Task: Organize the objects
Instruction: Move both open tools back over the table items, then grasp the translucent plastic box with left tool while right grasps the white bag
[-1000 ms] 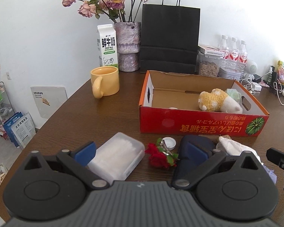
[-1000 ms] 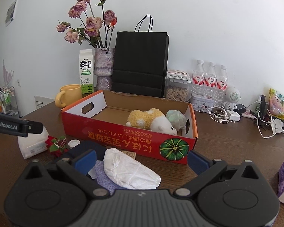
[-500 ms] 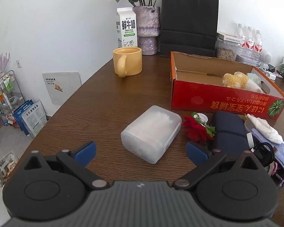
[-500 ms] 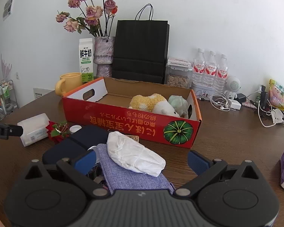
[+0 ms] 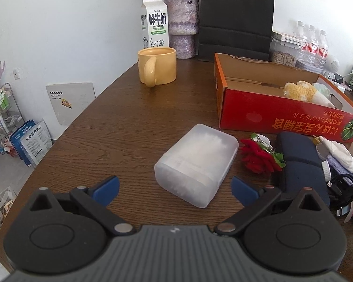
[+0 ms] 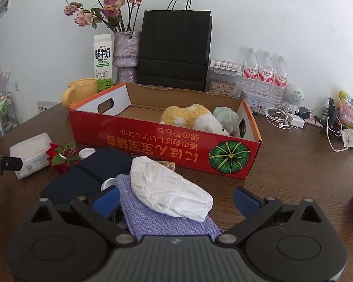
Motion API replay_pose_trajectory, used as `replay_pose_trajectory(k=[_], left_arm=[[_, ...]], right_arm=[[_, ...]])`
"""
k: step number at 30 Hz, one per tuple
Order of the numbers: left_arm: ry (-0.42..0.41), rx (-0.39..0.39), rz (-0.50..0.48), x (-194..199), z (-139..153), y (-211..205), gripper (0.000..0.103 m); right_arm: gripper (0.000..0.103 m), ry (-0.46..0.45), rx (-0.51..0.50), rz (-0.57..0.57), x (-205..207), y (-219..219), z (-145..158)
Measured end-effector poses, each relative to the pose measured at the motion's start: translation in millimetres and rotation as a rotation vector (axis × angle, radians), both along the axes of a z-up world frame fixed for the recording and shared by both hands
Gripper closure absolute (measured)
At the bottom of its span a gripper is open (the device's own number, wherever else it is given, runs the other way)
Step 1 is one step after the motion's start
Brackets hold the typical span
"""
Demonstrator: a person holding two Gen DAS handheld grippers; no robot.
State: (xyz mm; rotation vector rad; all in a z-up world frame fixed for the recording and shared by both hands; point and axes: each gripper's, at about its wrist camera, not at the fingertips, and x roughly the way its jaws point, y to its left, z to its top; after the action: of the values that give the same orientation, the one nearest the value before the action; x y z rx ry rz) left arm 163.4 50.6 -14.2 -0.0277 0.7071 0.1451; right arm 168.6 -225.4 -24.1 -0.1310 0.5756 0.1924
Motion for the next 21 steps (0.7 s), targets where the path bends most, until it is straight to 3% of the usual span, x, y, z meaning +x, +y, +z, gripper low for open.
replay_pose_trajectory(k=[14,21], left_arm=[[0.022,0.009,-0.044,31.2,-7.5,2.3,0.000],[0.037,0.001,-0.066,44.0,-15.0,1.2,0.000]], right_arm=[[0.000,0.076,0.030,0.011,34.5,-4.1,-15.6],[0.000,0.137,0.128,0.011,49.9,-17.4,-31.4]])
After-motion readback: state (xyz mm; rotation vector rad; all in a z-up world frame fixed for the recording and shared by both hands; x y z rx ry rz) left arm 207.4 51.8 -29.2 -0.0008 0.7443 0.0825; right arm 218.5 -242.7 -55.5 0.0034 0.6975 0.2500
